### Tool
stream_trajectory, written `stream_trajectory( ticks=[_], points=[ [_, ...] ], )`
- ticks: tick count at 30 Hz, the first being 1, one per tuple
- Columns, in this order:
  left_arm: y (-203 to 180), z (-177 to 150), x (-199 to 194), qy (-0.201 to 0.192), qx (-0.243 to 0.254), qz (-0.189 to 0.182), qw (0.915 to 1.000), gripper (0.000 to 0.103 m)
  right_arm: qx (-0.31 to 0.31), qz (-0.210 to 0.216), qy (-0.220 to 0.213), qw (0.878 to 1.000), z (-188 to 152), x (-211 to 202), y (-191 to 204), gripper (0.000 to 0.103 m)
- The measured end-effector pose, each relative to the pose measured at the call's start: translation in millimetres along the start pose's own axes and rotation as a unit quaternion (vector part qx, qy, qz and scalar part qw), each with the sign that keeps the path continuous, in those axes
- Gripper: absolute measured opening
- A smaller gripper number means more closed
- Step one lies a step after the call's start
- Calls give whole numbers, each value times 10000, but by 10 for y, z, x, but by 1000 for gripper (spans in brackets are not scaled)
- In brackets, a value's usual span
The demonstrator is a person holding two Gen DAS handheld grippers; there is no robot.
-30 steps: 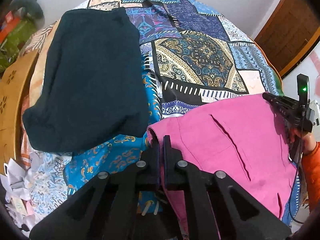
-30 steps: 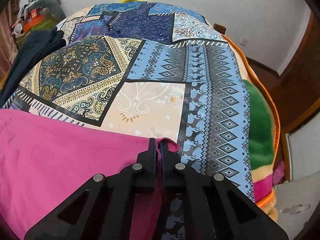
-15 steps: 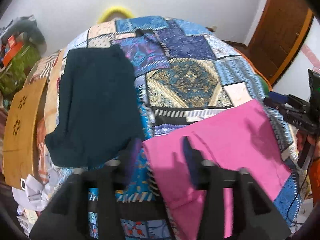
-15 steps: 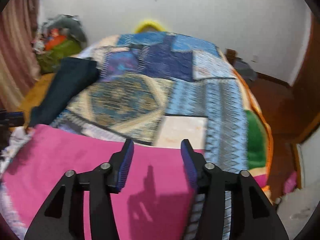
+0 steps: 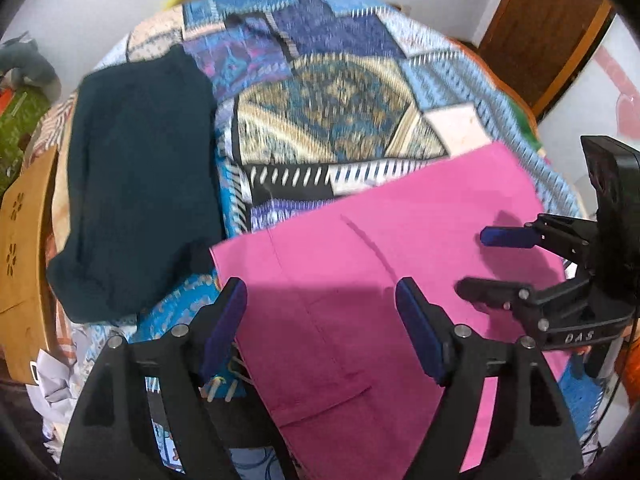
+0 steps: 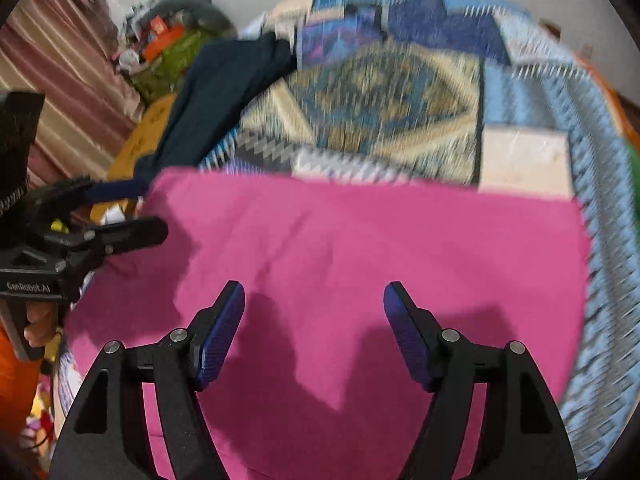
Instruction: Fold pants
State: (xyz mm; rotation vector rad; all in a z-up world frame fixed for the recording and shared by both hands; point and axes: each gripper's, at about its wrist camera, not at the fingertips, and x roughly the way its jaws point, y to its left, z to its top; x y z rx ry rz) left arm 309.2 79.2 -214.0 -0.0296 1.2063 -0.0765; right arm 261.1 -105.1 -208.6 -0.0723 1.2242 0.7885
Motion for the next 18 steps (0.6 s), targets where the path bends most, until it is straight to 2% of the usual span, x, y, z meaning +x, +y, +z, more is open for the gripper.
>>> stream_trajectory(
  ticks=[2, 3, 5, 10, 15, 18],
  points=[
    [1, -56, 131, 242, 63, -46, 9997, 77, -21, -9, 235, 9997, -83, 103, 2, 71],
    [-1, -84, 157, 287, 96, -52, 9995, 77, -64, -40, 168, 9998, -122, 102, 10, 74],
    [-15, -133, 136, 210, 178, -22, 9996, 78, -148, -76, 149, 9998, -183, 77, 23, 78],
    [-34, -272, 15, 104, 324, 106, 9994, 83, -146, -40, 151, 9998, -342, -51, -35, 79],
    [59, -419, -152, 20, 64, -64, 10000, 83, -6, -162, 29, 9999, -556, -240, -157, 81],
    [47, -521, -267, -92, 40, -9, 9999, 83, 93, -286, -99, 9995, -695, -362, -198, 81]
  ],
)
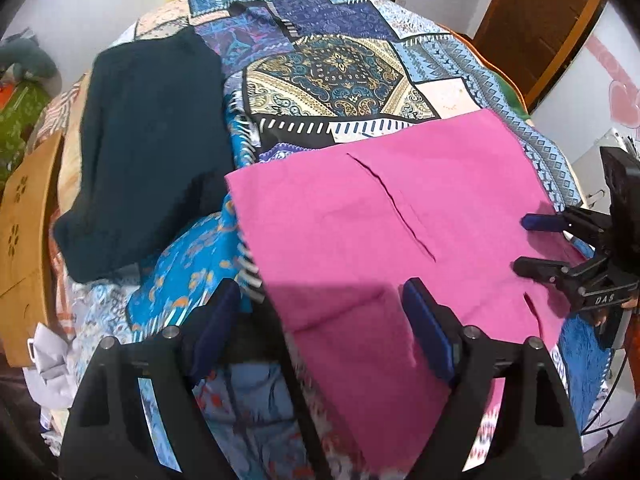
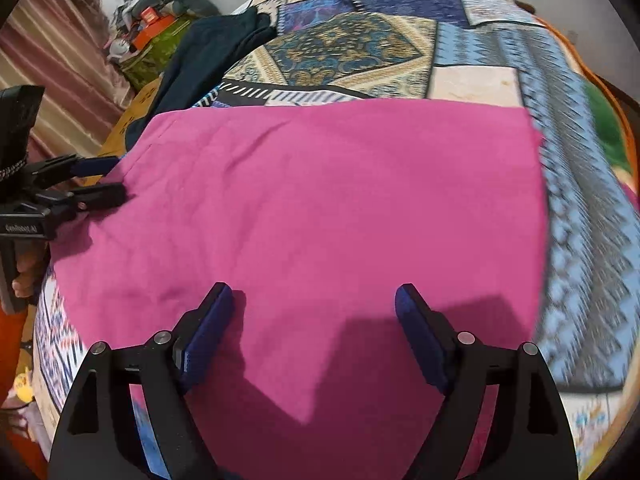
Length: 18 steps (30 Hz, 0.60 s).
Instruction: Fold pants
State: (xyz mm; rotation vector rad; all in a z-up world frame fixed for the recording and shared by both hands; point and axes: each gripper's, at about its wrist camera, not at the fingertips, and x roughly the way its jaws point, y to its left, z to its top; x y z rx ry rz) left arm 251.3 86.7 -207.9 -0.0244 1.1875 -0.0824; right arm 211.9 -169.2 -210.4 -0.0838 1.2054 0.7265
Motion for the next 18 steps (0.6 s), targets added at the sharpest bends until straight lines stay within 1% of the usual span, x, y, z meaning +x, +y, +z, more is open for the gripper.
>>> stream_trajectory(
  ticks=[5, 9, 11, 14, 18],
  points=[
    [-37, -170, -166, -146, 29, 160, 9998, 84, 272, -100, -191, 9994, -185, -163, -70, 81],
    [3, -302, -255, -252, -77, 355, 9990, 84, 299, -255, -319, 9987, -335, -270, -90, 81],
    [52, -366, -284, -265, -199, 340, 9989, 84, 272, -423, -333, 9982, -394, -308, -87, 81],
    [131, -445, -342, -269, -448, 220, 9984, 84, 232, -537, -358, 9976, -447, -354, -86, 81],
    [158, -517, -491, -330, -598, 302, 9972, 84, 182, -686, -364, 9968, -457, -414, -68, 81]
  ],
)
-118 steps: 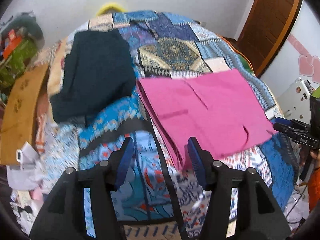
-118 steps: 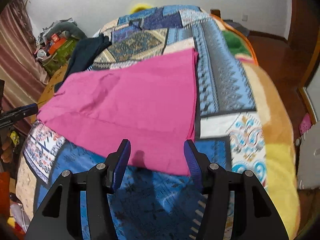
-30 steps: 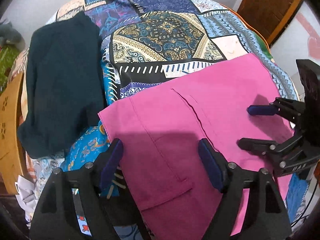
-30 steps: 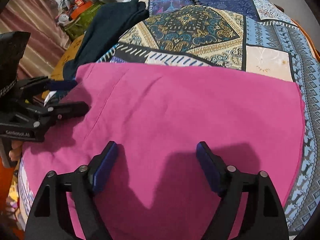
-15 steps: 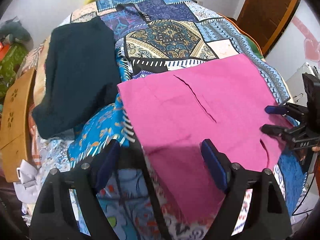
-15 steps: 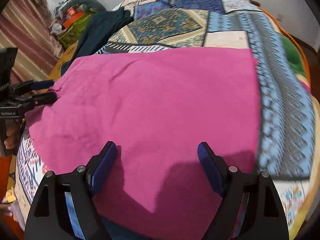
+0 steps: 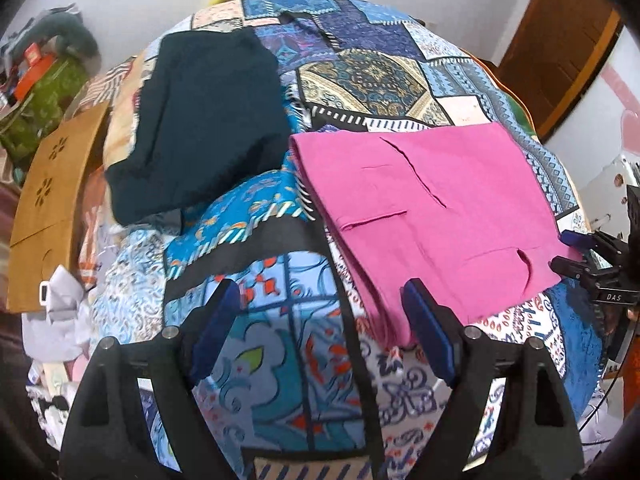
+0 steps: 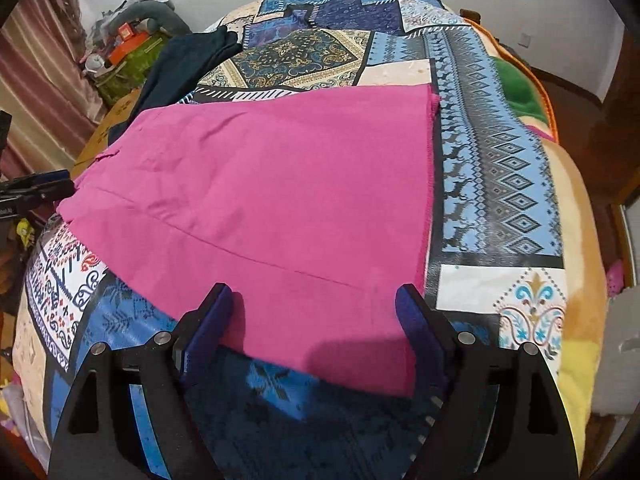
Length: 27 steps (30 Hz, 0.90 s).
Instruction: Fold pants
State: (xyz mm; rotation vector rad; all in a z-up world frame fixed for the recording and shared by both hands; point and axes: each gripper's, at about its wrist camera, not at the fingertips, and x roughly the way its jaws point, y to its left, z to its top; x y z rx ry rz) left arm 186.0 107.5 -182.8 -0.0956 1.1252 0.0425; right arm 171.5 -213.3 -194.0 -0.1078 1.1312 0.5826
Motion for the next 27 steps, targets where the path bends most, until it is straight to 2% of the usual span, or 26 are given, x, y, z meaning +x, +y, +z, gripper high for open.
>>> stream_trajectory(
  ticks=[4, 8, 11, 13, 16, 19, 21, 25, 27],
  points=[
    [25, -14, -258, -288, -205, 52, 9994, 84, -89, -44, -327, 9994, 37, -171, 85, 81],
    [21, -5, -454, -491, -669, -271, 9962, 84, -87, 85, -818, 9966, 136, -327, 235, 81],
    [-74, -33, -504, -550, -818, -545, 9936, 84, -91, 212, -1037, 9943, 199, -318, 378, 81],
    [-184, -69, -506, -568, -814, -743, 9923, 84, -135, 202, -1045, 9942, 221, -233, 474, 81],
    [-320, -134, -431, -381, -811, -1089, 9900, 84, -260, 241, -890, 9954, 214, -52, 592, 81],
    [-418, -201, -339, -162, -766, -1252, 9890, 84, -276, 205, -650, 9973, 164, 127, 659, 81],
    [-442, -240, -273, -21, -815, -1343, 9876, 84, -226, 199, -679, 9972, 125, 161, 662, 81],
    [-433, -279, -146, 175, -1088, -1775, 9779, 84, -143, 274, -629, 9975, 118, 149, 617, 81],
    [-417, -256, -62, 261, -1273, -2050, 9701, 84, -145, 275, -631, 9975, 107, 147, 623, 81]
  ],
)
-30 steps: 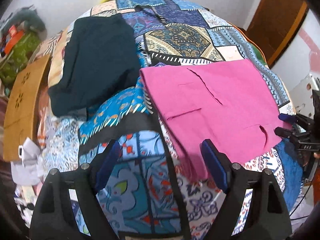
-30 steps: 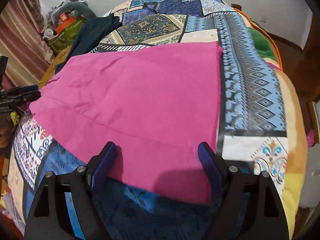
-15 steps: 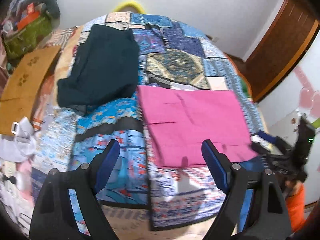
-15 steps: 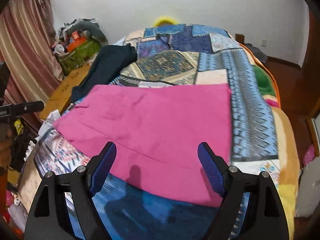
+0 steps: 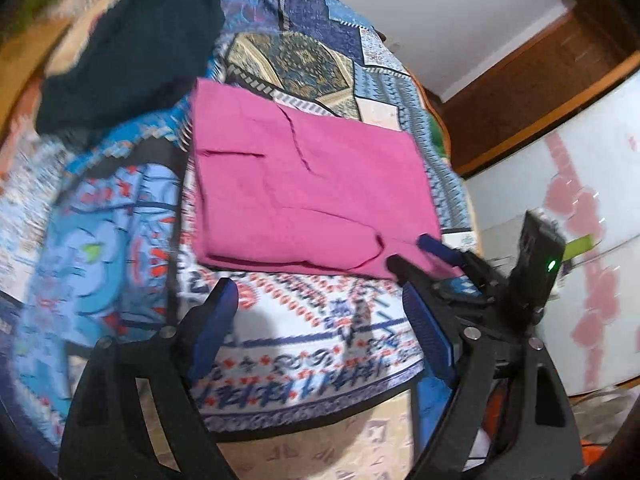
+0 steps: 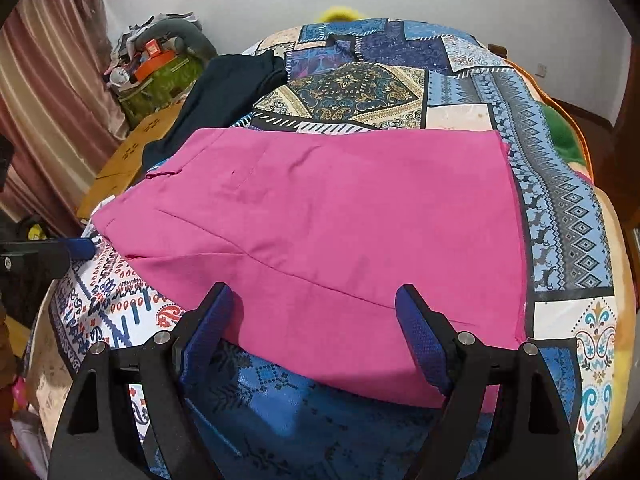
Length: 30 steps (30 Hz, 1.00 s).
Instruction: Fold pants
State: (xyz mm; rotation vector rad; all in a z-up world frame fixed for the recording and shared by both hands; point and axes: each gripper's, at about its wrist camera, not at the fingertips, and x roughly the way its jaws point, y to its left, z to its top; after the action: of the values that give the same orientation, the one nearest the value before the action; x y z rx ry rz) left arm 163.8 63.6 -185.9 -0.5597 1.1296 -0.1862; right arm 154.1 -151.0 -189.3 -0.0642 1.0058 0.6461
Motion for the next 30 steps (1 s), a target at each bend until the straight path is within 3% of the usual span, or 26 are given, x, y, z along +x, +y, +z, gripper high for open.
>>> stream_trajectory(
  ticks=[6, 8, 10, 15, 18, 22, 26, 30],
  points=[
    [104, 227, 188, 60, -375, -290, 9989, 82, 40, 22, 26, 10000, -20, 13, 9, 81],
    [102, 309, 247, -6, -400, -2, 9992, 69, 67, 34, 26, 10000, -29, 11, 7, 81],
    [113, 364, 291, -87, -305, 422, 9986, 36, 96, 48, 27, 9999, -33, 11, 4, 81],
    [70, 415, 299, -140, -18, 683, 9976, 23, 115, 13, 11, 9999, -36, -12, 15, 81],
    [-57, 406, 177, -381, 427, 1066, 9927, 19, 112, -18, -44, 9999, -35, -53, 26, 81],
    [-188, 375, -72, -828, 1046, 1706, 9763, 19, 152, -32, -99, 9998, -40, -97, 23, 81],
    [-324, 310, -313, -1393, 1683, 2538, 9423, 18, 85, -119, -100, 9998, -49, -104, 39, 81],
    [-461, 260, -373, -1716, 2179, 3042, 9113, 18, 88, -71, -106, 9999, -54, -99, 49, 81]
  ],
)
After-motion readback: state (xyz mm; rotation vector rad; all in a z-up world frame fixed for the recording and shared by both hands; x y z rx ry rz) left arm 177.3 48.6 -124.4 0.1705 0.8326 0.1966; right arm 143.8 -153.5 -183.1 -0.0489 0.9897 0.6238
